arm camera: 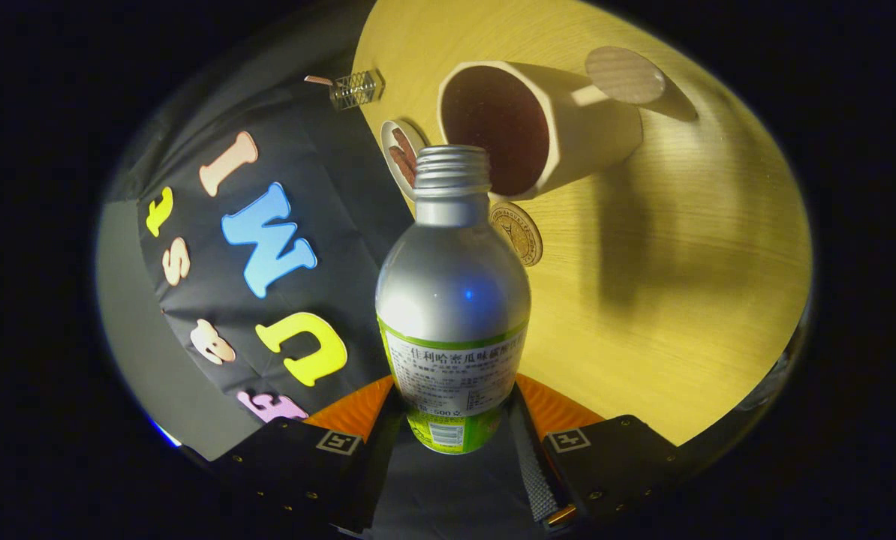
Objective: Take the bottle from table, then pour the juice into the cup, finally place the bottle on the coaster
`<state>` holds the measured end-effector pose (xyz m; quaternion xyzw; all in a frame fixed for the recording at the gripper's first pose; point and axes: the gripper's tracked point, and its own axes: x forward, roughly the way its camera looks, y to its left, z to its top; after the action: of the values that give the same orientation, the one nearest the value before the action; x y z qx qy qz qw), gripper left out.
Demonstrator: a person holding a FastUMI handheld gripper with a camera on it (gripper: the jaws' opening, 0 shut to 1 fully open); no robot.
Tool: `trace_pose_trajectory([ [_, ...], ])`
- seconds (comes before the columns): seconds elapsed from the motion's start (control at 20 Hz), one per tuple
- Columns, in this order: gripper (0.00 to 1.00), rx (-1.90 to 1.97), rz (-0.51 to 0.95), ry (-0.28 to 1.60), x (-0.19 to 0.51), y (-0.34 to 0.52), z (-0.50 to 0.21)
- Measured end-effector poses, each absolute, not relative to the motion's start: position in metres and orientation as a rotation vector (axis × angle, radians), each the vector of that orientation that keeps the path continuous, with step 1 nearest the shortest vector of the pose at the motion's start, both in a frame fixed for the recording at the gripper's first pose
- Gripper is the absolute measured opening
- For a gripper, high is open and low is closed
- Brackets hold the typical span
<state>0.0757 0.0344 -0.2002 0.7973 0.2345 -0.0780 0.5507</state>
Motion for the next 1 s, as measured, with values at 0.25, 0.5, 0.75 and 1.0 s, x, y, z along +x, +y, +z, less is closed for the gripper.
trace_pose_trajectory([
  [0.25,0.75,1.628,-0.199,0.609,0.070,0.038,-0.228],
  [0.5,0.75,1.418,-0.228,0.587,0.067,0.033,-0.247],
  [0.75,0.75,1.149,-0.240,0.621,0.062,0.028,-0.272],
  [1.0,0.75,0.949,-0.268,0.618,0.064,0.022,-0.282],
])
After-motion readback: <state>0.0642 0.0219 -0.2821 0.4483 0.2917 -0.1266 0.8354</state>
